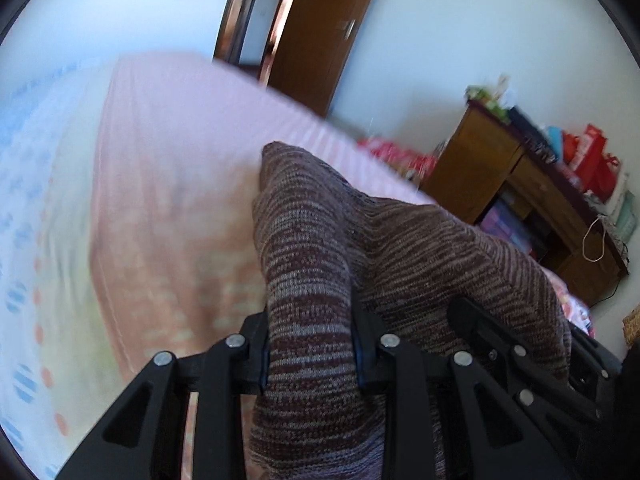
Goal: Fold small clothes
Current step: 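Lift the sweater with both tools and carry it along the bed, then lower the sweater onto the pink bedcover and open both tools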
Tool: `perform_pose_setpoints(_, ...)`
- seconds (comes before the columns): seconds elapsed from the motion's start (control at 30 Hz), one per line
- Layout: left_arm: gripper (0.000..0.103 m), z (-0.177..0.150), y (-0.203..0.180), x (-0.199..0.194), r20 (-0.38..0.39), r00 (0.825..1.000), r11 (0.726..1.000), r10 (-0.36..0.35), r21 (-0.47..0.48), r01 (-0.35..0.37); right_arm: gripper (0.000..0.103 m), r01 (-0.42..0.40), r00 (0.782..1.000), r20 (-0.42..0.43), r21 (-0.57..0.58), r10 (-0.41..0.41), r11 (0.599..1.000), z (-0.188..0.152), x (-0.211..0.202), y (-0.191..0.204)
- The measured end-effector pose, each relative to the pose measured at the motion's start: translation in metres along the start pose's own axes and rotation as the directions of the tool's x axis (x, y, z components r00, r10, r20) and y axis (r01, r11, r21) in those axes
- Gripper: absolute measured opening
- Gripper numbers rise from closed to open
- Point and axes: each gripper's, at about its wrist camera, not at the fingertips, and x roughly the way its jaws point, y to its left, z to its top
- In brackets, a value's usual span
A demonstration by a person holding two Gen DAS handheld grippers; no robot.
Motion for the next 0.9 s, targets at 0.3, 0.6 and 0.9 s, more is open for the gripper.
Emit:
perform_pose_setpoints(0.3, 0.055, -0.026, 0.025, -0.017, -0.058, 0.996, 0.997, -0.063, -0.052, 0.06, 0.049, -0.083, 0.991, -0.088, 0.149, 0.097, 0.985, -0.02, 0.01, -0.035)
perform_pose_setpoints(0.6, 0.067, -0.081, 0.058, -0.072, -0.07, 0.974, 0.964, -0.214, -0.177, 0.199, 0.062, -0.154, 0.976, -0.118, 0.212, 0.181, 0.965, -0.061, -0.03, -0.05)
perform_pose_setpoints(0.9, 0.067, -0.097, 0.042, -0.074, -0.084, 0.976, 0.974, -0.203, -0.121, 0.192, 0.062, -0.107, 0.984, -0.106, 0.277, 0.141, 0.955, -0.079, -0.045, -0.064)
